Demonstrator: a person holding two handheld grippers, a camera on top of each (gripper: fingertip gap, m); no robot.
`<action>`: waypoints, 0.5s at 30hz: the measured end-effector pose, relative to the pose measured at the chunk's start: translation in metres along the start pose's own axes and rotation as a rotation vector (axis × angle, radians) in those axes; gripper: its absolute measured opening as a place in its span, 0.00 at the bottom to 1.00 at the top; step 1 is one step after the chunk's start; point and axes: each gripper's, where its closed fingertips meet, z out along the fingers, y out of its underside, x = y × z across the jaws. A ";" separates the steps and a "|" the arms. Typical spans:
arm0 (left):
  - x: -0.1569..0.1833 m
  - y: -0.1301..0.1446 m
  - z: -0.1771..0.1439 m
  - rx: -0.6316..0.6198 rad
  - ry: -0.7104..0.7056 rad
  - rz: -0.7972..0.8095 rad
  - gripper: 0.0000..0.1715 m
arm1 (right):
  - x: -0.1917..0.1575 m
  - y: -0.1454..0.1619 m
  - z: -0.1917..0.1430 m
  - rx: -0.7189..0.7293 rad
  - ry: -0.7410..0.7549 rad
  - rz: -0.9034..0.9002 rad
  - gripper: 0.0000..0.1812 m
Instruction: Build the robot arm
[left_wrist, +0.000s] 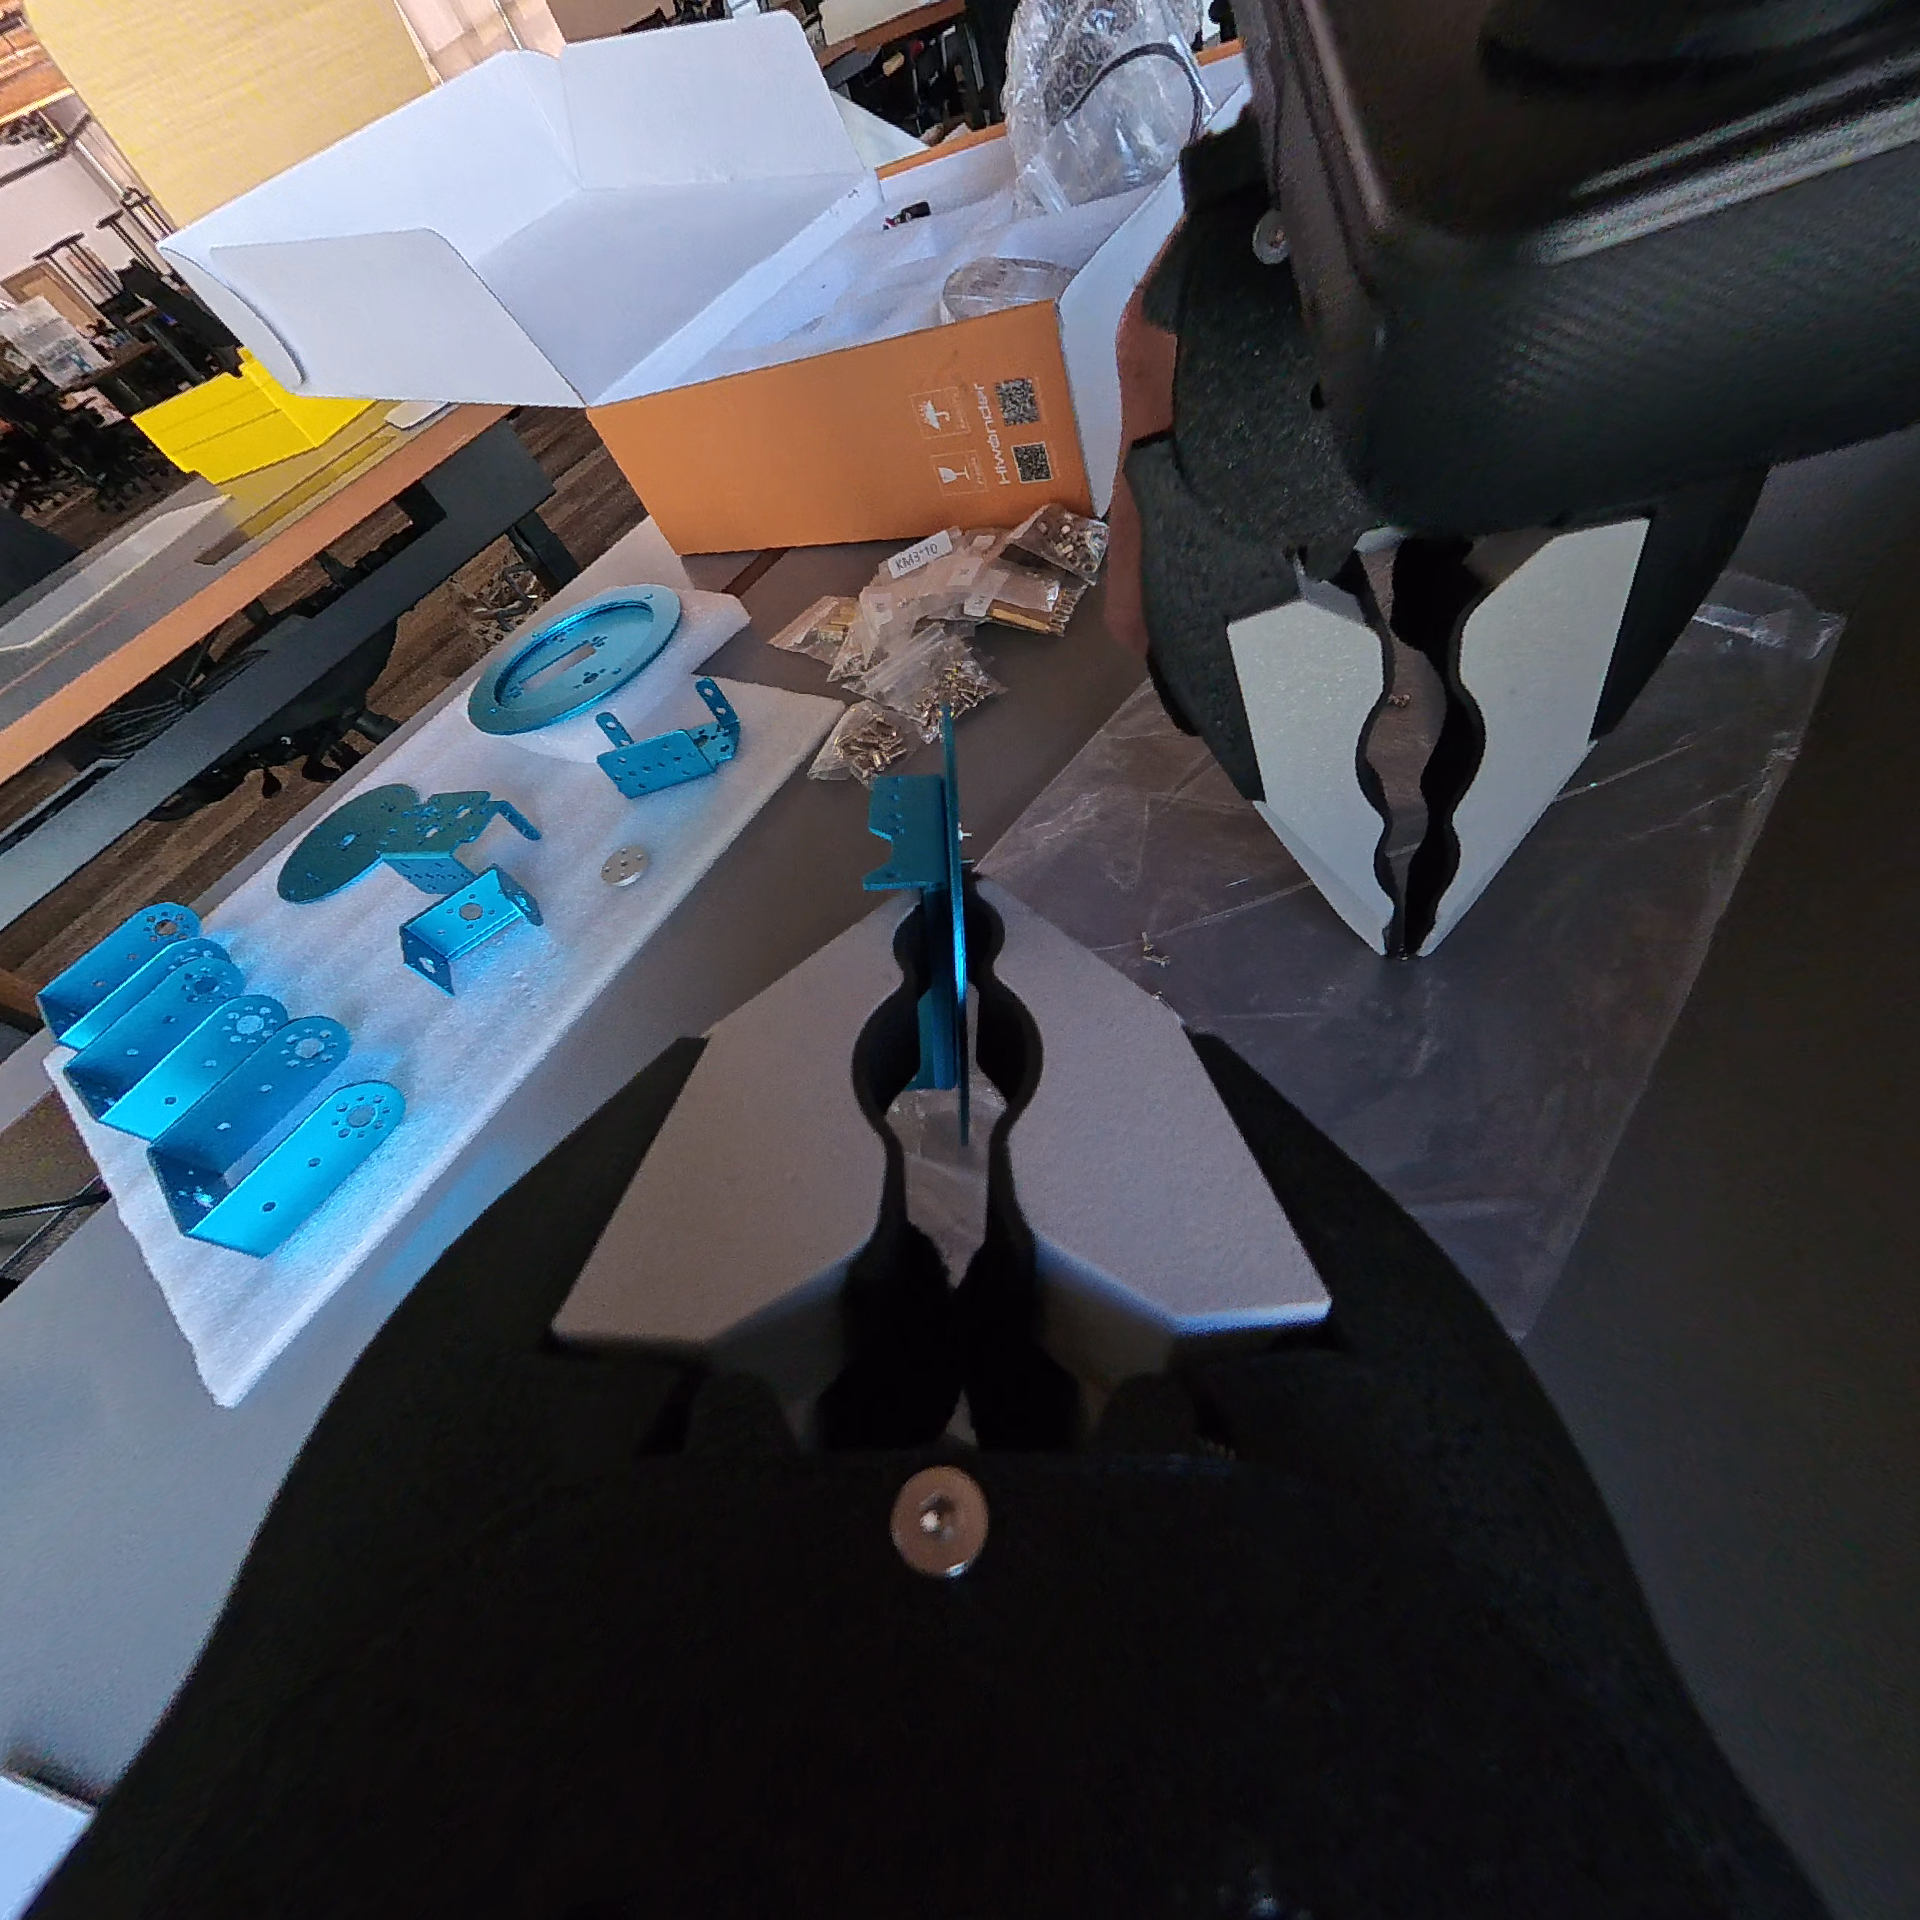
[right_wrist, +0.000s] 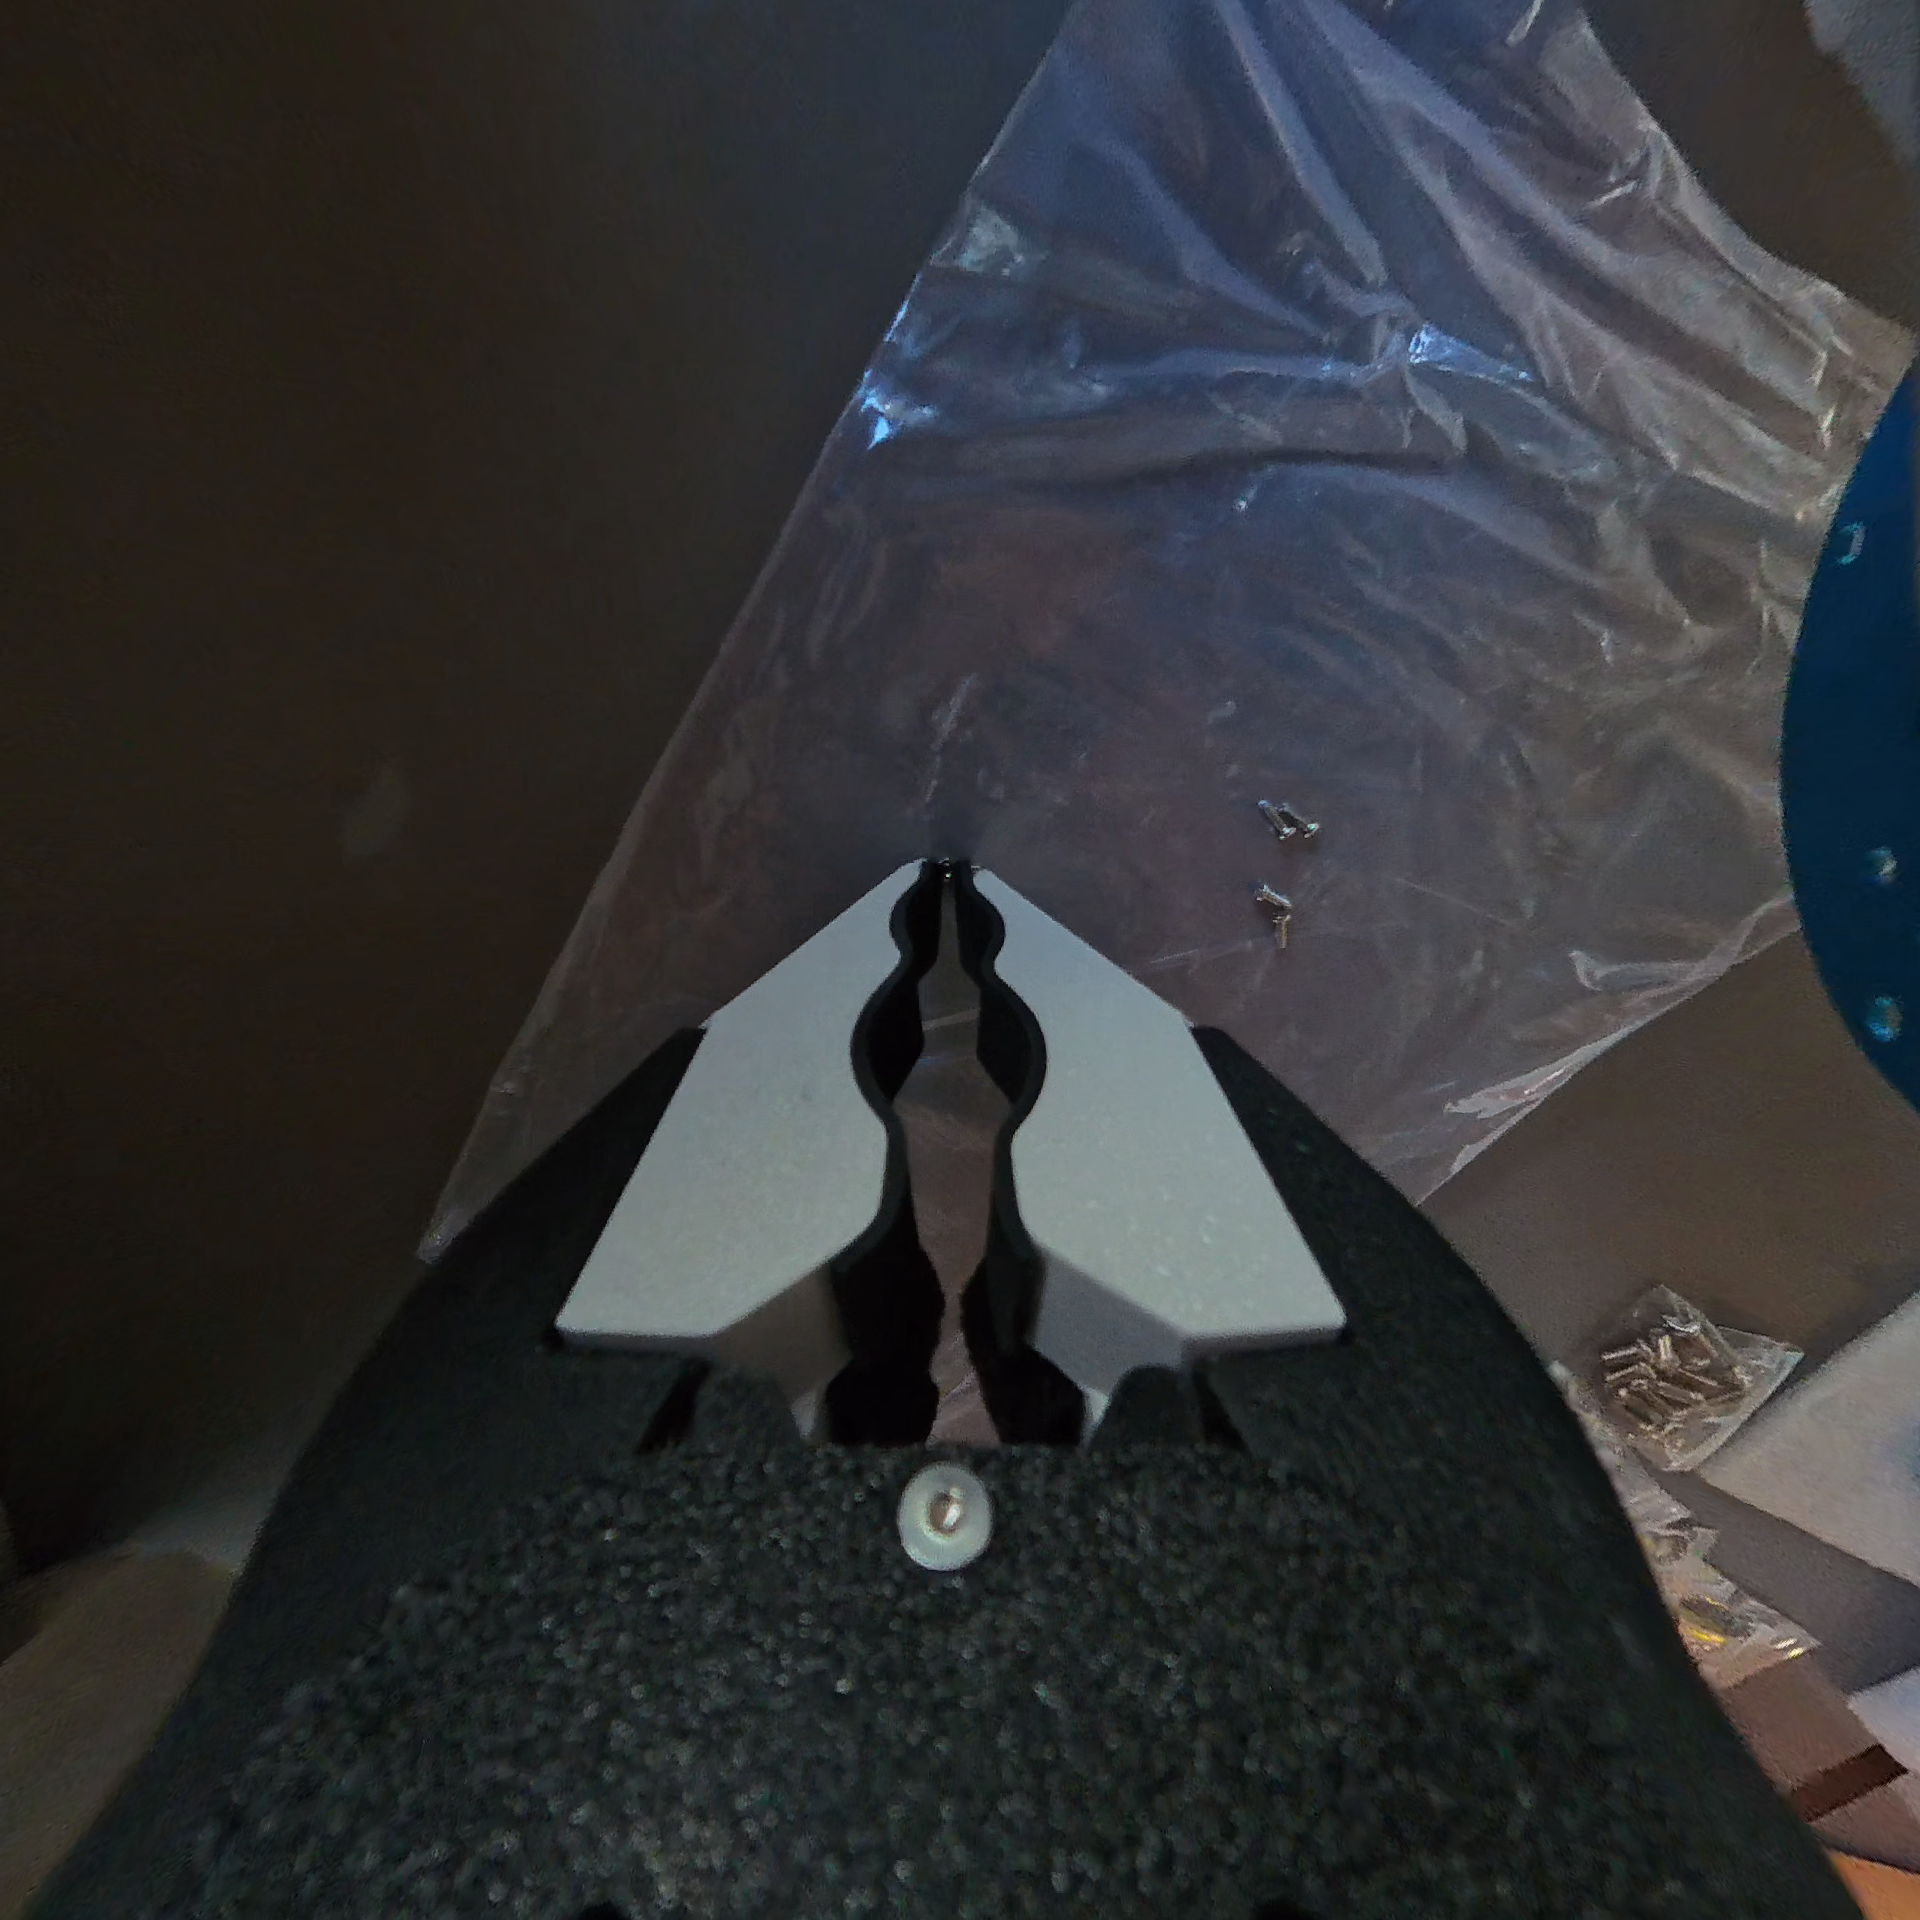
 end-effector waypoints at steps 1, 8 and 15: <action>0.000 0.000 0.000 0.001 0.000 -0.002 0.00 | 0.000 0.000 0.000 0.000 0.000 0.002 0.01; -0.001 -0.001 -0.001 0.003 0.001 -0.008 0.00 | 0.000 0.000 0.000 0.046 0.042 -0.009 0.00; -0.001 0.001 0.000 0.001 0.003 -0.016 0.01 | -0.002 0.001 -0.008 0.069 0.060 -0.001 0.00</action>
